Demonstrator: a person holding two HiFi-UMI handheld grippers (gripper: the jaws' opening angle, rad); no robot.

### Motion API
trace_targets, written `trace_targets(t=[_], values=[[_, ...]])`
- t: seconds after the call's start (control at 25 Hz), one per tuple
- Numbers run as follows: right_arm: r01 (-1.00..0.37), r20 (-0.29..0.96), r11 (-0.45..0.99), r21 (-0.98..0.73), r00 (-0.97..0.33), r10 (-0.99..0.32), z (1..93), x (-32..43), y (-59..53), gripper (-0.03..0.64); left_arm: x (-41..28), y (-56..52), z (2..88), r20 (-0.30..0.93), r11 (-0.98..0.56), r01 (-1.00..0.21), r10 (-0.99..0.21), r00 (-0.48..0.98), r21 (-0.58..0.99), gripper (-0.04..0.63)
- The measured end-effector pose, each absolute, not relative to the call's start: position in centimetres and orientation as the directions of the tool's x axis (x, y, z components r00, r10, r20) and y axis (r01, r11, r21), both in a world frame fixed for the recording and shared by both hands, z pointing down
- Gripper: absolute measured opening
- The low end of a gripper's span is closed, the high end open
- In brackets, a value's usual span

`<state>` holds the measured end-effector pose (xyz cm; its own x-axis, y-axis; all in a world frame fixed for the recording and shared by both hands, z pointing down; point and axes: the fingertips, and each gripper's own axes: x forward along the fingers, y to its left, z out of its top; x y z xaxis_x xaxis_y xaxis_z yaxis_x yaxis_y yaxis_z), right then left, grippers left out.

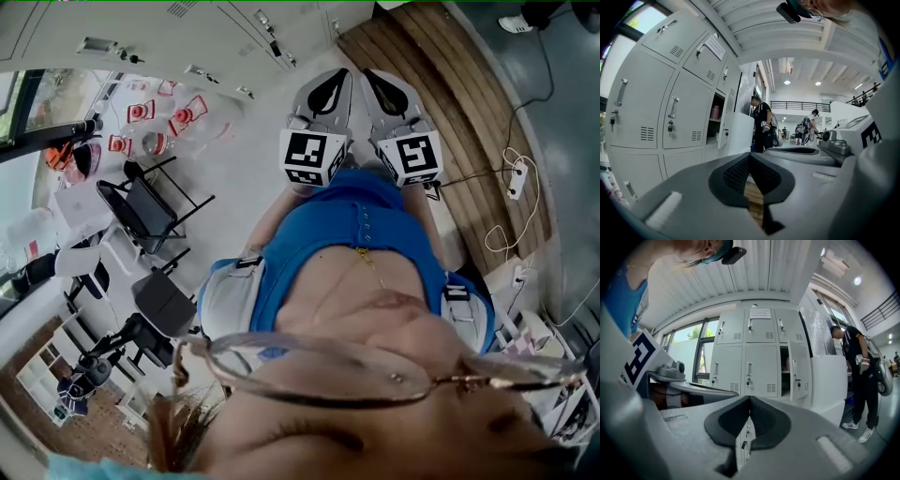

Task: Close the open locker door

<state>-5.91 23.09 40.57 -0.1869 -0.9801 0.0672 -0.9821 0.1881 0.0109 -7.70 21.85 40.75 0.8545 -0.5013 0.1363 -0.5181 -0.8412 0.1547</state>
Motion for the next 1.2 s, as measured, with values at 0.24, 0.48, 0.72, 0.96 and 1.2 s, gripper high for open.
trace_targets(t=[0.24, 0.48, 0.72, 0.96, 1.2], values=[[-0.984, 0.080, 0.179, -0.001, -0.179, -0.981, 40.8, -6.4, 21.5, 0.002, -7.8, 20.3, 40.8, 0.142, -0.845, -0.510, -0.491, 0.860, 0.161, 0.000], [-0.982, 0.081, 0.189, -0.003, -0.189, -0.979, 40.6, -6.1, 19.1, 0.002, -8.0, 18.0, 40.9, 0.142, -0.830, -0.527, -0.508, 0.850, 0.182, -0.002], [-0.974, 0.077, 0.228, 0.006, -0.227, -0.971, 40.4, -5.1, 15.0, 0.002, -6.8, 14.2, 41.0, 0.140, -0.816, -0.549, -0.531, 0.836, 0.181, -0.002], [-0.968, 0.056, 0.249, 0.009, -0.248, -0.967, 39.4, -2.7, 10.5, 0.003, -3.8, 10.0, 40.4, 0.138, -0.820, -0.548, -0.531, 0.836, 0.164, -0.002], [-0.961, 0.041, 0.275, 0.009, -0.275, -0.961, 38.2, 0.1, 6.4, 0.002, -1.2, 6.1, 39.0, 0.122, -0.802, -0.577, -0.564, 0.817, 0.154, -0.002]])
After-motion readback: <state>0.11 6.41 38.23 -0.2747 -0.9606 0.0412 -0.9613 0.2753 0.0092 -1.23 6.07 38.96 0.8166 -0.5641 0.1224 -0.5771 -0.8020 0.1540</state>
